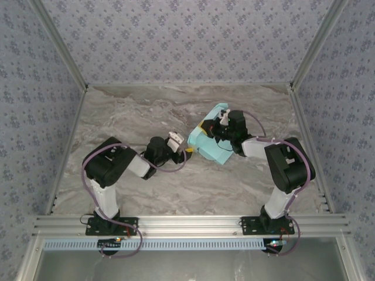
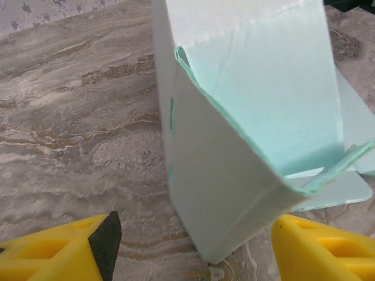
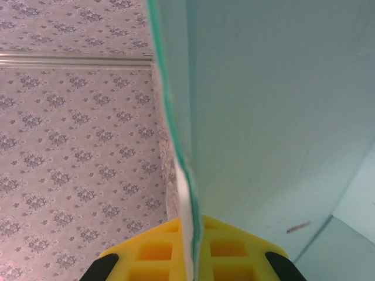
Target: Fold the paper box
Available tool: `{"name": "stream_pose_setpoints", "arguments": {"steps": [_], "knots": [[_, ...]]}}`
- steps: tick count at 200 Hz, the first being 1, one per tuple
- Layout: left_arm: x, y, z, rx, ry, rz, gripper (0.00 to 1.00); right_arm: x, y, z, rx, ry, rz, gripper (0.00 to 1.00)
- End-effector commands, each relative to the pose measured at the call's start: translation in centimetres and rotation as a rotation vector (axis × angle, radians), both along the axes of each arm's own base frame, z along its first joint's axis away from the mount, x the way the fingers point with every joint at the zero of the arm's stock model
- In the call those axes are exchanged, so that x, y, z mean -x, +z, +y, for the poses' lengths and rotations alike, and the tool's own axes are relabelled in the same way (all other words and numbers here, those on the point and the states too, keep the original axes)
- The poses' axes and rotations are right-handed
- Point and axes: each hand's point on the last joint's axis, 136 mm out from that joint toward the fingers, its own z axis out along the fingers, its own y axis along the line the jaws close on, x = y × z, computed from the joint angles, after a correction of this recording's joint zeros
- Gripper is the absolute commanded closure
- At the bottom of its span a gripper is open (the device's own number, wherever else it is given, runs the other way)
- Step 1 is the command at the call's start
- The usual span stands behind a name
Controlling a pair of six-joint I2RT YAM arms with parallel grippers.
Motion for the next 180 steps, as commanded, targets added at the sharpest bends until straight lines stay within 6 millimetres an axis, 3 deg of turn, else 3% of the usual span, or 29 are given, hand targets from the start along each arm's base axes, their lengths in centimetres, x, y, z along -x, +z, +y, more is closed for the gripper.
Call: {"name": "stream_pose_setpoints", "arguments": {"steps": [1, 25, 90, 122, 149, 180], "knots": [[-0.5, 1.6, -1.7, 0.064, -0.041, -0.048, 0.32, 0.3, -0.9, 0.1, 0.028, 0.027, 0.017, 0.92], [-0.4, 1.7, -2.8, 0.072, -0.057, -0.046, 0.32, 0.1, -1.7, -0.4, 0.070, 0.045, -0.001, 0.90], [-1.4, 1.9, -3.5, 0.111, -0.043, -0.015, 0.28, -0.2, -2.8, -0.5, 0.034, 0.029, 0.054, 0.87], [-0.7, 3.1, -3.3, 0.158, -0.053, -0.035, 0.28, -0.1, -2.4, -0.6, 0.042, -0.005, 0.050, 0.86], [0.5, 3.3, -3.8, 0.172, -0.120, -0.017, 0.25, -0.4, -2.3, 0.1, 0.107, 0.067, -0.036, 0.82], [-0.2, 3.9, -2.0, 0.279, -0.043, 0.034, 0.20, -0.6, -3.6, -0.5, 0.209, 0.095, -0.072, 0.80]]}}
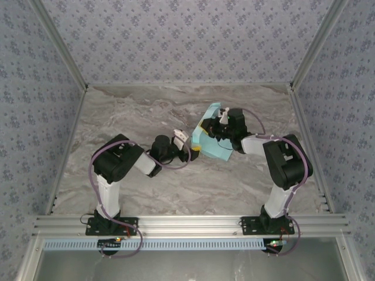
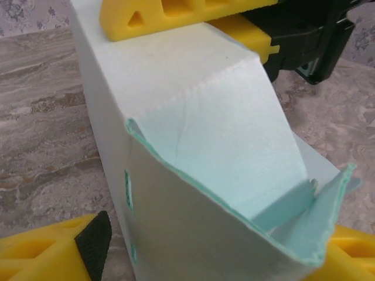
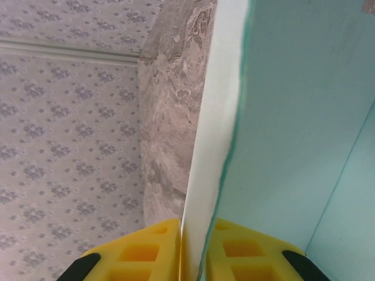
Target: Fold the paper box
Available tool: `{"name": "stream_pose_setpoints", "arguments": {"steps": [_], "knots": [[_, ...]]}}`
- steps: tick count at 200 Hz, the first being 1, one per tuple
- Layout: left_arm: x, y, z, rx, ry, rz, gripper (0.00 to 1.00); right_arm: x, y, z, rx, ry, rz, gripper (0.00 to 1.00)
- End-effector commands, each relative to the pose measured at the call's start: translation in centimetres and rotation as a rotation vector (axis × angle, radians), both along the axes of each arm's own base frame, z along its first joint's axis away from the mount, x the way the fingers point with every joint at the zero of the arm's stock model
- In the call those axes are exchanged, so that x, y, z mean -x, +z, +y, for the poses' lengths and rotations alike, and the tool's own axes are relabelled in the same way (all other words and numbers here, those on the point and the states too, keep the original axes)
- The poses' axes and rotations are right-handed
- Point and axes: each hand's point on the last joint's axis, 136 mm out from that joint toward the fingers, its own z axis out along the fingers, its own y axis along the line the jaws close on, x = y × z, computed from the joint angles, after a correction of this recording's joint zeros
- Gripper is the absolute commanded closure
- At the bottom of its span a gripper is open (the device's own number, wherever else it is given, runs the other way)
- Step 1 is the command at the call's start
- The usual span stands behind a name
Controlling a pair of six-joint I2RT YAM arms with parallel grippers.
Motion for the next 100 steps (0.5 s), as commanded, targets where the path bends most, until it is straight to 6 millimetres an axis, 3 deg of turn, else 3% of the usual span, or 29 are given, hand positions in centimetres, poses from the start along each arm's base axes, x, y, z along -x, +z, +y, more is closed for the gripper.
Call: {"name": "stream_pose_setpoints", "arguments": {"steps": [1, 48, 72, 100], "knots": [[-0.5, 2.8, 1.0, 0.144, 0.031, -0.001, 0.20, 0.5, -2.3, -0.1, 0.109, 0.055, -0.006, 0.80], [0.1, 2.7, 0.2, 0.169, -0.036, 0.051, 0.20, 0.3, -2.7, 1.2, 0.064, 0.064, -0.023, 0.80], [1.2, 3.9, -0.5, 0.229, -0.108, 0.075, 0.18, 0.1, -3.0, 1.0, 0.055, 0.037, -0.008, 0.81], [2.2, 3.8, -0.5, 0.217, -0.127, 0.093, 0.17, 0.2, -2.7, 1.1, 0.027, 0.026, -0.009, 0.84]]}}
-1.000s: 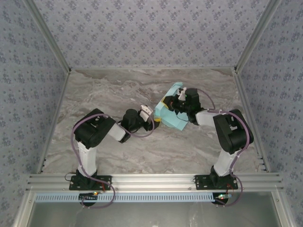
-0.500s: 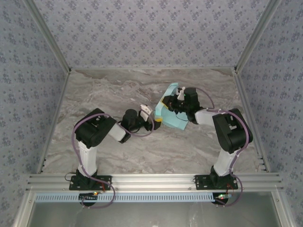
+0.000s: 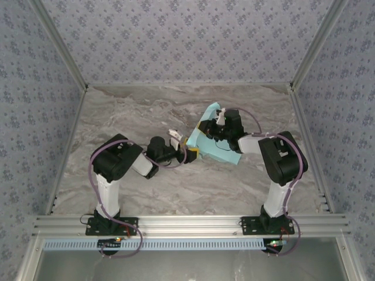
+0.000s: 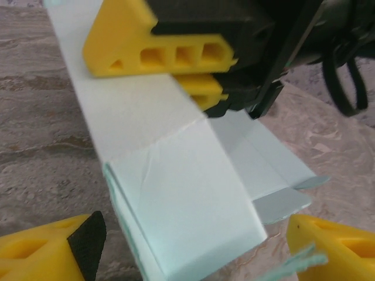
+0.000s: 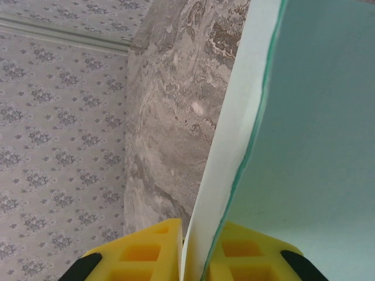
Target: Fold the paper box
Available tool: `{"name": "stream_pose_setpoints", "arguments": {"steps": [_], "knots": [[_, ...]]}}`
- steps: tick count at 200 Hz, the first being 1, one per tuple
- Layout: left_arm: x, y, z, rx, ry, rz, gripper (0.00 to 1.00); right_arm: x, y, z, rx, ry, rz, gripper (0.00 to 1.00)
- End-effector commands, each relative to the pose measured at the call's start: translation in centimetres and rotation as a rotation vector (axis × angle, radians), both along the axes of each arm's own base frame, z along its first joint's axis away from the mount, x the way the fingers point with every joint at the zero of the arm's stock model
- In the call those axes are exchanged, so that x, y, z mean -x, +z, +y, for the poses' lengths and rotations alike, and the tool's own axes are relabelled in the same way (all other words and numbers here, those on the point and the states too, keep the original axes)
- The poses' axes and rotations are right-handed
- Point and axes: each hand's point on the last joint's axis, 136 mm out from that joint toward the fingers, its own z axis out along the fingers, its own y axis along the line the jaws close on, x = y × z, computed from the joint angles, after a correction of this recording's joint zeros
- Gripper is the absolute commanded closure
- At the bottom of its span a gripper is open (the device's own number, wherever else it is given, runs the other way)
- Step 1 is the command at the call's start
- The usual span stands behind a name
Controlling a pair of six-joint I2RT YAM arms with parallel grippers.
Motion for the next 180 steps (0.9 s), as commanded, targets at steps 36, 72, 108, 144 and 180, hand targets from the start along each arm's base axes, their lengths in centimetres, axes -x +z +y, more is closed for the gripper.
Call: {"name": "stream_pose_setpoints", "arguments": {"steps": [36, 72, 108, 144, 180], "knots": [[1.4, 2.7, -0.2, 0.084, -0.043, -0.030, 0.17, 0.4, -0.3, 0.2, -0.053, -0.029, 0.018, 0.86], [2.1, 2.3, 0.1, 0.078, -0.060, -0.011, 0.18, 0.2, 0.8, 0.3, -0.076, -0.004, -0.023, 0.87], [3.0, 2.4, 0.9, 0.054, -0.051, -0.023, 0.19, 0.1, 2.4, -0.8, -0.115, -0.009, -0.007, 0.87], [3.2, 2.1, 1.4, -0.002, -0.029, -0.053, 0.19, 0.1, 3.7, -1.1, -0.180, -0.040, 0.029, 0.87], [2.6, 2.2, 1.6, -0.041, -0.006, -0.105, 0.19, -0.2, 5.2, -1.0, -0.243, -0.064, 0.024, 0.87]]}}
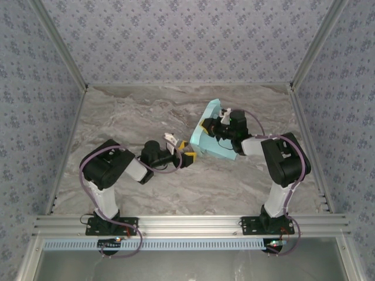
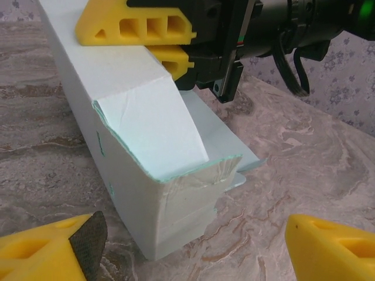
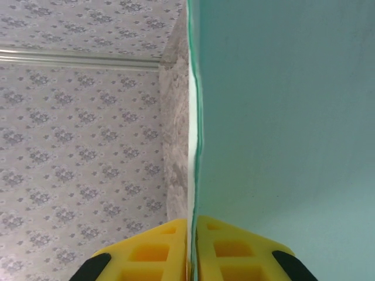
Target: Fold the paper box
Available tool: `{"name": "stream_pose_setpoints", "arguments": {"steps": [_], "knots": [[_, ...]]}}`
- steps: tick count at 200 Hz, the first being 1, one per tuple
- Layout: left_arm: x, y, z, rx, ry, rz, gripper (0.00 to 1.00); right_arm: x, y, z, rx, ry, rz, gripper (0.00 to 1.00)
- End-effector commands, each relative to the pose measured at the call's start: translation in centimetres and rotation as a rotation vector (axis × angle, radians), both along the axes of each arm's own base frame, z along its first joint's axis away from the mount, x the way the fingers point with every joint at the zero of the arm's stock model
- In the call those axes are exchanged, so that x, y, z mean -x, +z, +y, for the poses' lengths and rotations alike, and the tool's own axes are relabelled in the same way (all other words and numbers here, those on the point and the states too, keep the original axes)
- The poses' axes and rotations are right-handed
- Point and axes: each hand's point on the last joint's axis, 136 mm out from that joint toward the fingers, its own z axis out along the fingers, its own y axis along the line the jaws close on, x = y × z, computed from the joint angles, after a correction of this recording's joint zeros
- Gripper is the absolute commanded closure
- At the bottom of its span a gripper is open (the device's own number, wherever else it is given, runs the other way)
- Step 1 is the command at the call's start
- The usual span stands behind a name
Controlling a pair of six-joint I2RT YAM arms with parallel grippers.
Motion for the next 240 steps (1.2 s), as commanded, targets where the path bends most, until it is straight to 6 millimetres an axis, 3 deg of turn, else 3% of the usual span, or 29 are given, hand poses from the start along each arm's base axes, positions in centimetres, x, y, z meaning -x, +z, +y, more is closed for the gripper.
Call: {"name": "stream_pose_setpoints", "arguments": {"steps": [1, 22, 60, 114, 151, 197, 205, 220, 240], "knots": [[-0.3, 0.5, 0.1, -0.035, 0.013, -0.072, 0.19, -0.2, 2.8, 0.1, -0.070, -0.011, -0.039, 0.87], [-0.7, 1.6, -0.4, -0.023, -0.011, -0.116, 0.23, -0.1, 1.8, -0.1, -0.036, -0.001, -0.035, 0.87], [-1.6, 2.7, -1.8, -0.026, -0.033, -0.130, 0.44, 0.1, -0.5, -0.7, 0.012, -0.013, -0.025, 0.87], [-1.4, 1.6, -3.2, -0.063, -0.013, -0.136, 0.67, 0.4, -2.1, -0.8, 0.027, -0.041, -0.022, 0.88], [-0.7, 1.2, -3.9, -0.095, 0.004, -0.150, 0.74, 0.7, -2.3, -0.9, 0.025, -0.061, -0.052, 0.88], [0.2, 0.6, -4.9, -0.139, 0.048, -0.176, 0.67, 0.7, -1.3, -0.9, -0.012, -0.077, -0.086, 0.88], [-0.1, 1.1, -4.4, -0.122, 0.077, -0.176, 0.60, 0.6, -0.8, -0.8, -0.029, -0.080, -0.086, 0.88], [-0.4, 2.4, -3.1, -0.080, 0.128, -0.173, 0.37, 0.6, 0.2, -0.8, -0.057, -0.098, -0.084, 0.88], [-0.3, 3.7, -1.6, -0.069, 0.144, -0.161, 0.29, 0.7, 0.8, -0.8, -0.056, -0.190, -0.059, 0.89]]}}
